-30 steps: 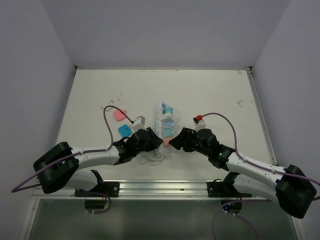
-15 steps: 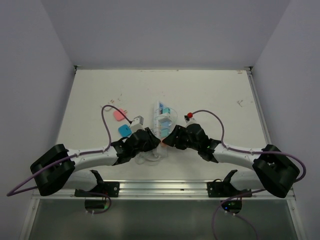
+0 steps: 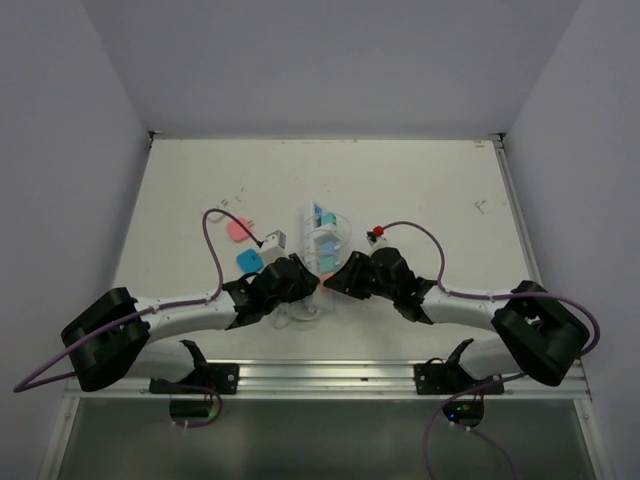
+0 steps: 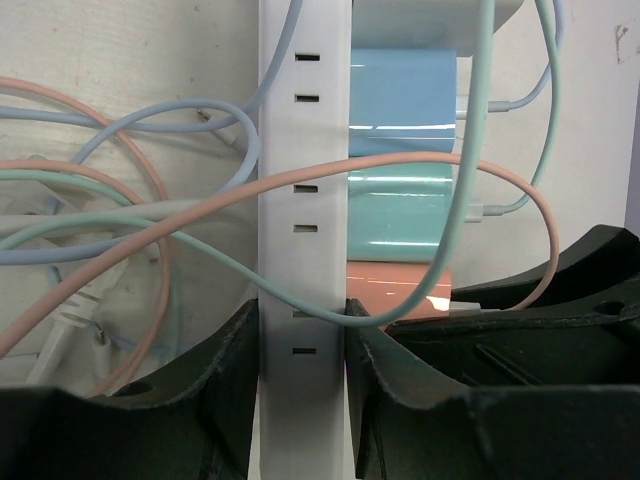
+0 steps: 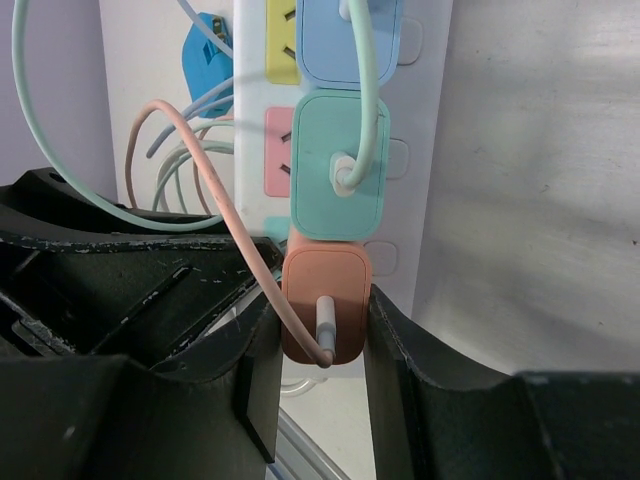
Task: Pull the plug off the socket
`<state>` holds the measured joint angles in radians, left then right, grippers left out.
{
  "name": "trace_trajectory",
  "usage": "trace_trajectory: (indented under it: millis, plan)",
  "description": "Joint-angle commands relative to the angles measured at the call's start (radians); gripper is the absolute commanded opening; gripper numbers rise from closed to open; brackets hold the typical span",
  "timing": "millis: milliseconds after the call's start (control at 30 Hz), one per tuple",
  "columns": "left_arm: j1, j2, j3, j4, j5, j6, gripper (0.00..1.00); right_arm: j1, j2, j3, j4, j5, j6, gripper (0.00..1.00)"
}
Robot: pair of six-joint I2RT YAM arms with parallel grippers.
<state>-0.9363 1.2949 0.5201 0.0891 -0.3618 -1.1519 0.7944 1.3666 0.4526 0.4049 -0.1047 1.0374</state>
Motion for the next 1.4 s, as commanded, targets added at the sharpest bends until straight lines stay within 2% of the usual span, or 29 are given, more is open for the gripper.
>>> trace_trajectory:
  millis: [0,33,333,833,1033,1167,1300,1367]
  plan:
    - [0.007,0.004,0.014,-0.088,-0.092,-0.002,0.0,-0.012,-0.081,-0.011,0.014,-0.029,-0.023,0.0]
    - [0.007,0.001,0.012,-0.136,-0.106,-0.005,0.0,-0.021,-0.095,-0.017,0.009,-0.03,-0.023,0.0]
    - [0.011,-0.012,-0.002,-0.219,-0.166,-0.019,0.0,-0.112,-0.25,-0.055,-0.078,-0.038,-0.057,0.0]
    - [0.011,0.02,0.024,-0.285,-0.213,-0.008,0.0,-0.13,-0.213,-0.025,-0.119,-0.069,-0.068,0.0]
    - [0.011,0.004,0.028,-0.319,-0.238,-0.012,0.0,-0.199,-0.342,0.014,-0.299,-0.018,-0.125,0.0]
    - [0.013,-0.009,0.023,-0.327,-0.249,-0.015,0.0,-0.297,-0.455,0.044,-0.447,0.026,-0.174,0.0]
    - [0.013,-0.016,0.024,-0.327,-0.247,-0.012,0.0,-0.362,-0.506,0.089,-0.63,0.079,-0.235,0.0]
    - [0.013,-0.019,0.026,-0.324,-0.243,-0.009,0.0,-0.4,-0.512,0.104,-0.67,0.094,-0.253,0.0]
